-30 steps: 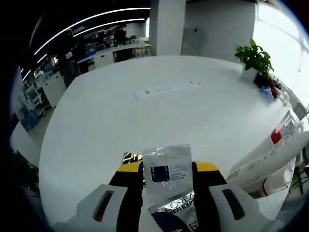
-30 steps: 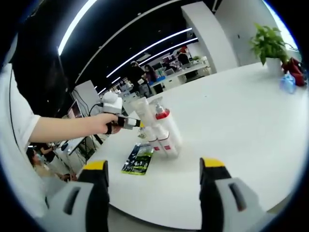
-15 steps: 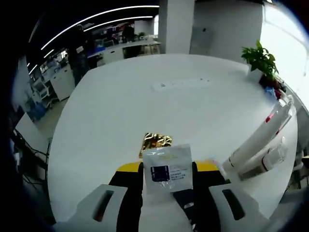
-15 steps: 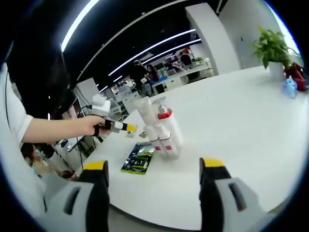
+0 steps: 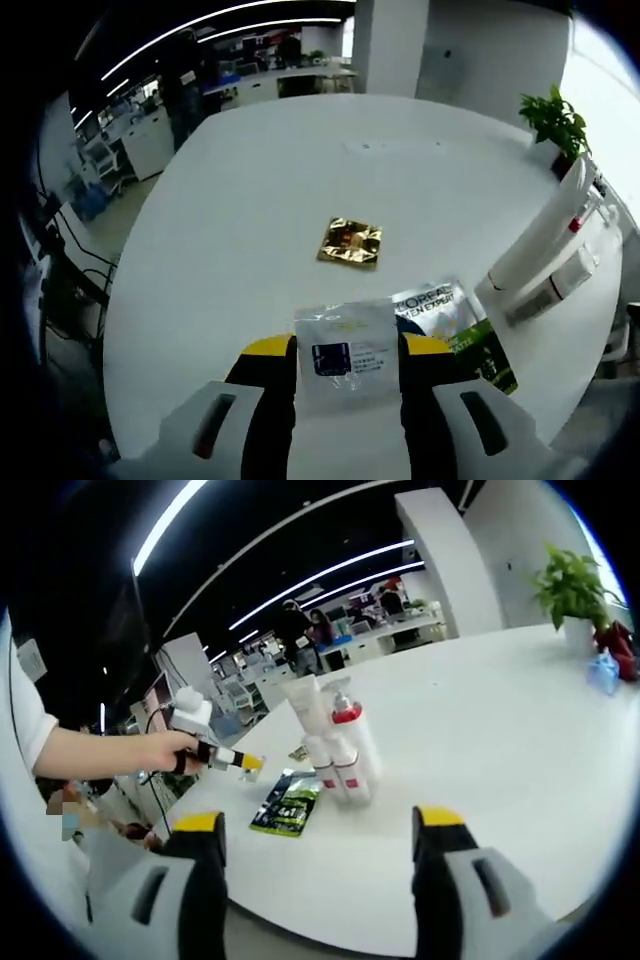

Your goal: Arrange the skincare products in the storage area until every visible bottle or jar stands upright without overlapping.

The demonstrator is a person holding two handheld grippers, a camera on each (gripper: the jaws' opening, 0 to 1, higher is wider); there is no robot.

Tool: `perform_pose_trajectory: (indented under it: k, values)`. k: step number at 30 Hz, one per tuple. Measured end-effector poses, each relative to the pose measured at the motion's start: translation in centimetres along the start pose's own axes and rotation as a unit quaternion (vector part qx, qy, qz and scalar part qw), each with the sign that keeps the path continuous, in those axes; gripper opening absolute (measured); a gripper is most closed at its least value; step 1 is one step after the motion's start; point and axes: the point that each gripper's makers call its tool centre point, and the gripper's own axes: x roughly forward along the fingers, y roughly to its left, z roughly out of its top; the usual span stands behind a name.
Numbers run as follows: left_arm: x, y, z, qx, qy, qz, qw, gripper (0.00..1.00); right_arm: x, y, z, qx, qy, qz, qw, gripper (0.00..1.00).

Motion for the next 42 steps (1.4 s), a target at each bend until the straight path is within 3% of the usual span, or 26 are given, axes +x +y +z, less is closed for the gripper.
perform_pose_trajectory:
  k: [8, 22, 42]
  values:
    - [-0.7, 0.5, -2.9, -0.021, 0.022, 0.011, 0.9995, 0.38, 0.0, 0.2, -0.1, -0.004, 0.004, 0.003, 1.0000, 0.76]
    - [-1.0, -0.6, -6.8, -0.051, 0.044, 0.013, 0.9976, 0.38, 0.0, 0.6, 0.0, -0.009, -0.001, 0.012, 0.9999, 0.76]
    - [-0.4, -0.4, -7.8, -0.079, 0.037, 0.046, 0.9951, 0.38, 0.0, 1.0, 0.0, -0.014, -0.001, 0.022, 0.9997, 0.75]
